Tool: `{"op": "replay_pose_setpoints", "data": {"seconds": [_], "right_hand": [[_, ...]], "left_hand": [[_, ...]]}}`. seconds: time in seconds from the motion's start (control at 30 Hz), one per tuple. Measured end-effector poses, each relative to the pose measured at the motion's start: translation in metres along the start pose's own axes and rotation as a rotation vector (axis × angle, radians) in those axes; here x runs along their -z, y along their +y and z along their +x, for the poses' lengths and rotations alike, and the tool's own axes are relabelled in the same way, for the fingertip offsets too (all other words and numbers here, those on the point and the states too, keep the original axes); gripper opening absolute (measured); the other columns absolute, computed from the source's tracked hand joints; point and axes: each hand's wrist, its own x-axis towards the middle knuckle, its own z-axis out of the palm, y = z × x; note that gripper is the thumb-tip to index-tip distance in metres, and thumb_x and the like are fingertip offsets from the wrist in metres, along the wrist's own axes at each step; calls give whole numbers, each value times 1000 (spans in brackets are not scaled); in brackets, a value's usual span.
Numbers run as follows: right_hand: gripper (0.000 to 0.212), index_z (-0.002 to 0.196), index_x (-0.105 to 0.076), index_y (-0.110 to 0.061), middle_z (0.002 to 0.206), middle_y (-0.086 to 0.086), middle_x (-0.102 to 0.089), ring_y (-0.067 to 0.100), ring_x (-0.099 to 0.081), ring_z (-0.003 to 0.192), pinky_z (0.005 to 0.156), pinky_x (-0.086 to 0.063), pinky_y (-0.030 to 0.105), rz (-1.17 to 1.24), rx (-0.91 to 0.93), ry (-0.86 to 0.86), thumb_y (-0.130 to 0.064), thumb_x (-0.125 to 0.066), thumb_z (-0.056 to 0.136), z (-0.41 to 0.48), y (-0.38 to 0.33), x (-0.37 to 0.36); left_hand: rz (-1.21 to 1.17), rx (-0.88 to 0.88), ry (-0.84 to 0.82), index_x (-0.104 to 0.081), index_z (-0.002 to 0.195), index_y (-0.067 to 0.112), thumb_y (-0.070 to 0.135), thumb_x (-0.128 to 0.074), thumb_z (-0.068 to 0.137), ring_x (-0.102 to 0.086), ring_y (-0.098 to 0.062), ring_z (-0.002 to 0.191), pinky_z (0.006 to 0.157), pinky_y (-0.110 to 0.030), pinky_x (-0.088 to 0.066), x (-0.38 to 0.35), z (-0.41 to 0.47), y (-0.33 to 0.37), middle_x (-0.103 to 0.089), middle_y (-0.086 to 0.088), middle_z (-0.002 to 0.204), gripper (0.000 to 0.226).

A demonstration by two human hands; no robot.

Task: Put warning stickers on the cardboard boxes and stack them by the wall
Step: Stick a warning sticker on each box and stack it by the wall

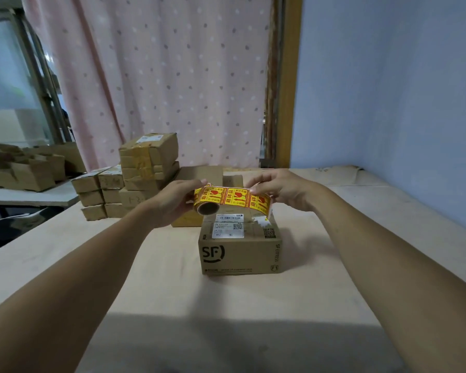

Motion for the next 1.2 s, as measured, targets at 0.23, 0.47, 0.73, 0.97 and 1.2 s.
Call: {"op": "replay_pose_setpoints", "data": {"seconds": [0.23, 0.47, 0.73, 0.97, 1.2], "right_hand": [[30, 120, -69, -19, 123, 0, -69, 16, -61, 118, 95, -46, 32, -85, 108, 150, -14, -73, 91, 9, -3, -20], [46, 131, -66, -28, 131, 1, -65, 21, -58, 127, 108, -47, 37, -38, 197, -149, -41, -76, 87, 11, -29, -46], [20, 111, -69, -13, 104, 5, -72, 19, -65, 101, 100, -44, 43, 95, 102, -210, -28, -69, 96, 27, -19, -61], [17, 99, -65, -10, 106, 10, -68, 23, -61, 104, 92, -48, 35, 158, 110, -196, -25, -71, 92, 27, -23, -56], [28, 91, -71, -16, 107, 7, -69, 26, -58, 110, 101, -44, 43, 129, -4, -169, -40, -81, 79, 27, -21, -45]], "left_hand": [[-80, 25, -78, -64, 90, 2, 26, -70, 88, -67, -26, 99, 86, -32, -55, -8, -1, -2, -69, -12, 96, 25], [-166, -30, -96, -57, 131, -4, 42, -73, 85, -63, -30, 106, 87, -33, -54, -11, -6, 1, -64, -20, 117, 67], [-313, -40, -169, -66, 115, 7, 36, -57, 94, -68, -23, 95, 81, -29, -58, -10, -20, 2, -70, -13, 105, 37], [-111, -137, -220, -73, 108, 17, 50, -77, 74, -58, -29, 106, 91, -40, -46, -8, -13, 13, -67, -11, 110, 48], [106, -132, -220, -67, 110, 7, 8, -84, 75, -68, -32, 107, 92, -40, -52, -14, -7, 29, -69, -18, 113, 39]]}}
